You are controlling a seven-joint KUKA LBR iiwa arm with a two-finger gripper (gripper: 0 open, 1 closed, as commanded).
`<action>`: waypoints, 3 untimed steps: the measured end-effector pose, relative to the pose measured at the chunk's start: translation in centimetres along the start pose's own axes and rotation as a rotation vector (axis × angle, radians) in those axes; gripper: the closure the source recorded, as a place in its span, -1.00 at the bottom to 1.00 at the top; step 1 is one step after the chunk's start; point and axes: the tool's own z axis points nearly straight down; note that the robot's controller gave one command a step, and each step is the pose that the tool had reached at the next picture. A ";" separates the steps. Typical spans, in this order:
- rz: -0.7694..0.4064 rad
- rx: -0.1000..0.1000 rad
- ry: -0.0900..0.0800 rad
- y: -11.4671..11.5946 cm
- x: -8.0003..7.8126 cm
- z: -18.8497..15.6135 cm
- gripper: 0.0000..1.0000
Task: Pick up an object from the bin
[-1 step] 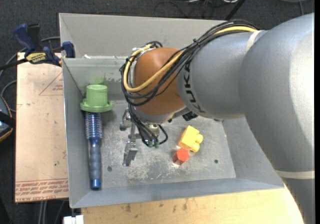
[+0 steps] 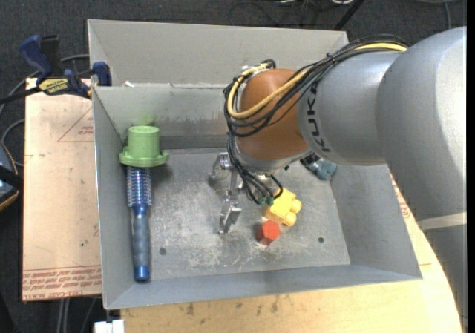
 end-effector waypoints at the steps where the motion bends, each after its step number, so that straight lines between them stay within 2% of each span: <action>1: 0.132 0.000 -0.003 -5.3 1.1 -4.8 -1.00; 2: 0.065 0.001 0.009 -11.2 8.6 -3.9 -1.00; 3: 0.160 0.000 -0.029 -12.3 7.3 -1.9 -1.00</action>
Offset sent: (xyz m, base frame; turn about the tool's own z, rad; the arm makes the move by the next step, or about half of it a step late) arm -0.0079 -0.0512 0.0468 0.1287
